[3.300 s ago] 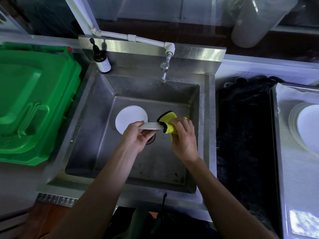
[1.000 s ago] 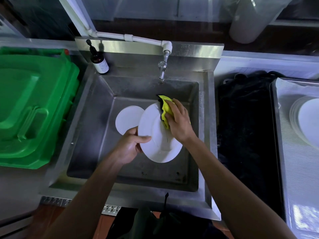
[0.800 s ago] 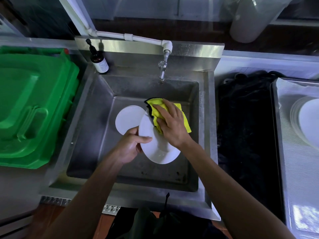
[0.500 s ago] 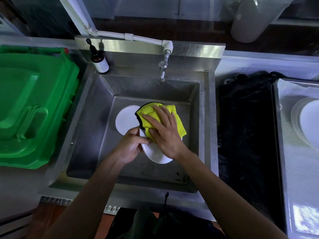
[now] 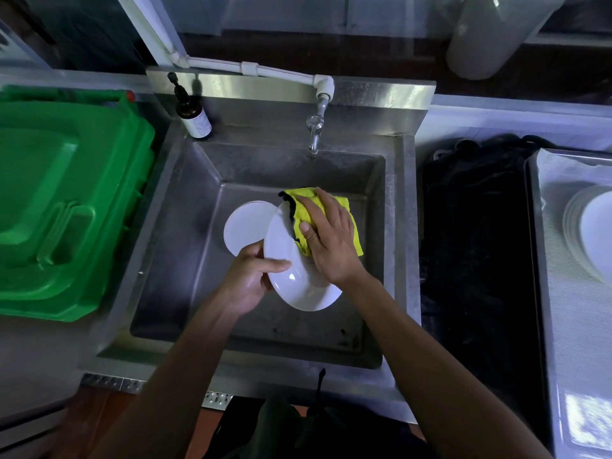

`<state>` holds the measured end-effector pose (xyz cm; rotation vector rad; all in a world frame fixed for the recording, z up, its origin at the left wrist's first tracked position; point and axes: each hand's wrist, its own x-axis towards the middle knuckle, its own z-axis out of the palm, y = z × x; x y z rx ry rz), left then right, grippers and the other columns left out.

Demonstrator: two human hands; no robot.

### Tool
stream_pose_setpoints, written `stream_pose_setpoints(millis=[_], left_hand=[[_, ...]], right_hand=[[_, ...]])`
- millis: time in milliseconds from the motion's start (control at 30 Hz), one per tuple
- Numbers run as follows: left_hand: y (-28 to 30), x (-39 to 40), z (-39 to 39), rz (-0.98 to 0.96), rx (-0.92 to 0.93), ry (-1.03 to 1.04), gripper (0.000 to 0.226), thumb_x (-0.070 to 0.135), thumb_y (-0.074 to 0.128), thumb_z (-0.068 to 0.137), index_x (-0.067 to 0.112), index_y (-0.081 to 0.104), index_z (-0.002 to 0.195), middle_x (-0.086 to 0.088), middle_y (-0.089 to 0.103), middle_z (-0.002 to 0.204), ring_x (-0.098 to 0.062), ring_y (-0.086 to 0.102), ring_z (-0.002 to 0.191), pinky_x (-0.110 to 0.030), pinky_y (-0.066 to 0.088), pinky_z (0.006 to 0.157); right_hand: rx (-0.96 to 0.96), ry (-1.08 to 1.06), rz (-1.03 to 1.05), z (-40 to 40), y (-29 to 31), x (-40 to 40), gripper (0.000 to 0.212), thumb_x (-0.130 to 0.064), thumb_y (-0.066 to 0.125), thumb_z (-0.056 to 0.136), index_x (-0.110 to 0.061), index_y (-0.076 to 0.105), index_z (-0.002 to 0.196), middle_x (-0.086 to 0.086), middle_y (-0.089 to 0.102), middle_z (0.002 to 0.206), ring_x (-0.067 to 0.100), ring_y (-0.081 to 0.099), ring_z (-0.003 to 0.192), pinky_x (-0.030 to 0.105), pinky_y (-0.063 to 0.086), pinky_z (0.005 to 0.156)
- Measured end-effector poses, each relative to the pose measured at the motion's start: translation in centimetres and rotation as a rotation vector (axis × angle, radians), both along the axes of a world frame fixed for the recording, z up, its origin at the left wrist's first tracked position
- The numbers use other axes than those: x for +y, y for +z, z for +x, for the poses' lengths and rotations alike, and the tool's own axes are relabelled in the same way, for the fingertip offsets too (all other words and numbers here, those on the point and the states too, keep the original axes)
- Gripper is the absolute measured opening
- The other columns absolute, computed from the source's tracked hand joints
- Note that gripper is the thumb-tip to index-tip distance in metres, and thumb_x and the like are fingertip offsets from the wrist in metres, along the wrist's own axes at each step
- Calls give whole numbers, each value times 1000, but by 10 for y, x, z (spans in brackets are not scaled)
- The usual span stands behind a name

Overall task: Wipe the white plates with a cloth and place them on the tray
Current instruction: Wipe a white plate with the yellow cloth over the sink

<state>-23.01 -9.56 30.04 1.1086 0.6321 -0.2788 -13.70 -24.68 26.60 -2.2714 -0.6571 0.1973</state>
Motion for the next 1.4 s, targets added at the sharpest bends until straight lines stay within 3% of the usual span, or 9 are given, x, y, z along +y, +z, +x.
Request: stream_pose_setpoints(millis=[167, 400, 533, 667, 767, 900, 1067, 1300, 1400], left_hand=[[0, -4, 2, 20, -28, 80, 59, 0, 70, 67, 0, 64, 126, -29, 64, 129, -46, 62, 115, -58, 47, 100], [1, -9, 6, -76, -114, 193, 62, -8, 66, 72, 0, 59, 134, -24, 63, 131, -40, 63, 114, -53, 46, 104], [-2, -7, 9, -85, -108, 252, 60, -12, 57, 83, -1, 52, 142, -30, 53, 143, -48, 55, 126, -60, 39, 111], [-1, -6, 10, -129, -108, 309, 62, -10, 59, 79, 0, 55, 141, -25, 59, 138, -40, 61, 118, -45, 57, 91], [-1, -5, 11, -156, -113, 315, 56, -9, 54, 86, 4, 58, 139, -19, 66, 130, -34, 66, 111, -38, 60, 77], [-2, 2, 10, -195, -144, 335, 60, -5, 55, 83, 4, 55, 142, -20, 62, 137, -35, 64, 116, -43, 57, 86], [-4, 16, 8, -294, -174, 328, 60, -3, 52, 84, 0, 50, 145, -25, 57, 141, -37, 60, 122, -48, 53, 99], [-8, 46, 1, -353, -196, 232, 42, -5, 53, 84, 8, 73, 119, -15, 74, 117, -28, 73, 104, -38, 61, 75], [-9, 61, 0, -322, -204, 147, 42, -4, 57, 84, 11, 72, 120, -12, 73, 119, -28, 71, 107, -39, 62, 75]], right_hand=[[57, -47, 54, 2, -9, -5, 52, -45, 32, 105, -31, 33, 155, 2, 21, 165, 28, 23, 148, 47, 17, 121], [136, -92, 51, -7, -15, -6, 54, -44, 35, 105, -30, 28, 158, 4, 12, 167, 28, 10, 154, 50, 11, 123], [154, -79, 30, -19, -14, 0, 52, -39, 34, 108, -29, 27, 158, 4, 11, 168, 25, 4, 155, 51, 9, 122], [145, -46, 6, -30, -5, 6, 50, -37, 35, 108, -34, 27, 157, 0, 11, 168, 23, 3, 155, 54, 7, 121], [122, -6, 21, -47, 2, 9, 50, -41, 34, 106, -40, 27, 156, -6, 10, 168, 18, -1, 155, 55, 1, 122], [39, -39, -25, -55, 2, 10, 50, -46, 36, 105, -41, 29, 154, -8, 11, 168, 21, -1, 155, 57, 2, 121], [73, -154, -17, -51, 5, 16, 53, -50, 38, 101, -38, 37, 152, -3, 15, 167, 29, 4, 154, 61, 9, 119], [69, -248, 54, -43, 9, 25, 51, -29, 55, 102, -26, 43, 151, 10, 17, 166, 35, 11, 152, 53, 11, 123], [128, -300, 80, -36, 11, 28, 55, -24, 55, 101, -26, 38, 153, 9, 14, 166, 35, 13, 150, 52, 15, 122]])
